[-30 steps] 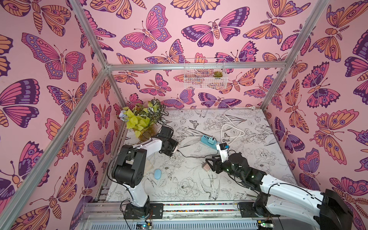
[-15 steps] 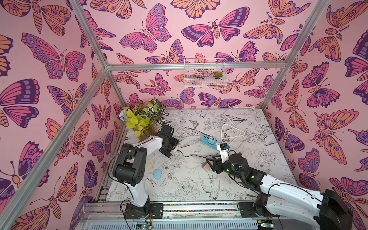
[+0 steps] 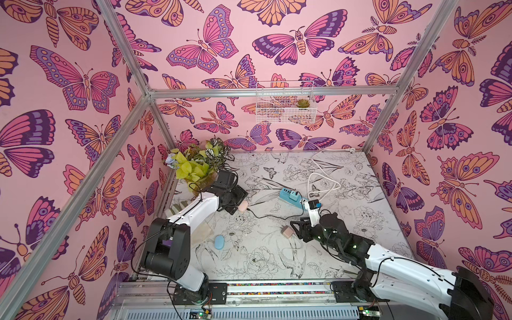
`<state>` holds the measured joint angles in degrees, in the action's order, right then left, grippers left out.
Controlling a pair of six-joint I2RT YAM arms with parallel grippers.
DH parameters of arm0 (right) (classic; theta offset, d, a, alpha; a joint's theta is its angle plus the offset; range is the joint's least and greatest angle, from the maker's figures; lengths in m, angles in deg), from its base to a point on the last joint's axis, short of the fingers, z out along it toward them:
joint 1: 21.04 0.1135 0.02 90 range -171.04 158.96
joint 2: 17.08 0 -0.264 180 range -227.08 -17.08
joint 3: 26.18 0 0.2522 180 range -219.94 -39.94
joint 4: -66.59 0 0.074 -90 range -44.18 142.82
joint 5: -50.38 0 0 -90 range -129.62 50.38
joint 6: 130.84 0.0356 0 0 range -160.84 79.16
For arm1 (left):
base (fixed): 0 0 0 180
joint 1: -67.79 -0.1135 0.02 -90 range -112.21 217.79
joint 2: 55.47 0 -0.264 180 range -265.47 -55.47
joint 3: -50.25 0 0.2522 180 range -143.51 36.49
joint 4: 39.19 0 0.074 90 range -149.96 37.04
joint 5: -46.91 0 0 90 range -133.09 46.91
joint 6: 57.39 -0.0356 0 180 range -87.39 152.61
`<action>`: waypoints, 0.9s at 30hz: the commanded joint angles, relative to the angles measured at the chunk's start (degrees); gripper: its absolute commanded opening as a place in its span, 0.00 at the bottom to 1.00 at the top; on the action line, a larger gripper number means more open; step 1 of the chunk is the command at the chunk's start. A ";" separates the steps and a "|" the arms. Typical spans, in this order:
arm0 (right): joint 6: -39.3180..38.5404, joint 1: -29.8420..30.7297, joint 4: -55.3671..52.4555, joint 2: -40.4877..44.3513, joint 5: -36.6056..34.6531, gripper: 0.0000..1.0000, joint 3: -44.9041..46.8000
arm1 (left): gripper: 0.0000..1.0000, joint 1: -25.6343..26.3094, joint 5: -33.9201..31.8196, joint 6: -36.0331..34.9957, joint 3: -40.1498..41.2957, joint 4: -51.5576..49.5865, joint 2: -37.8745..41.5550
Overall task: Charge the bluetooth headset
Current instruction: Place the bluetooth headset at the center of the board, then pick up the plug from the center of the board.
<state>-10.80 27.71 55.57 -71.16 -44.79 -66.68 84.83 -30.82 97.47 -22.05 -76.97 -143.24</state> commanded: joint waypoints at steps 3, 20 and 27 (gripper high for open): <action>0.19 -0.58 -11.87 -1.25 -1.98 0.63 -7.03 | 0.75 1.88 1.56 -6.01 2.84 -1.70 5.54; -2.70 -5.07 -32.64 -12.80 5.49 0.68 -21.81 | 0.69 18.02 1.28 -18.01 6.07 -5.18 13.48; -6.77 -5.11 -38.35 -22.60 10.02 0.67 -27.74 | 0.69 21.62 -0.71 -16.86 11.54 -3.72 17.65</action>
<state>-14.62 22.90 22.74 -90.81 -37.86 -91.88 105.99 -29.70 81.21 -12.72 -80.05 -128.40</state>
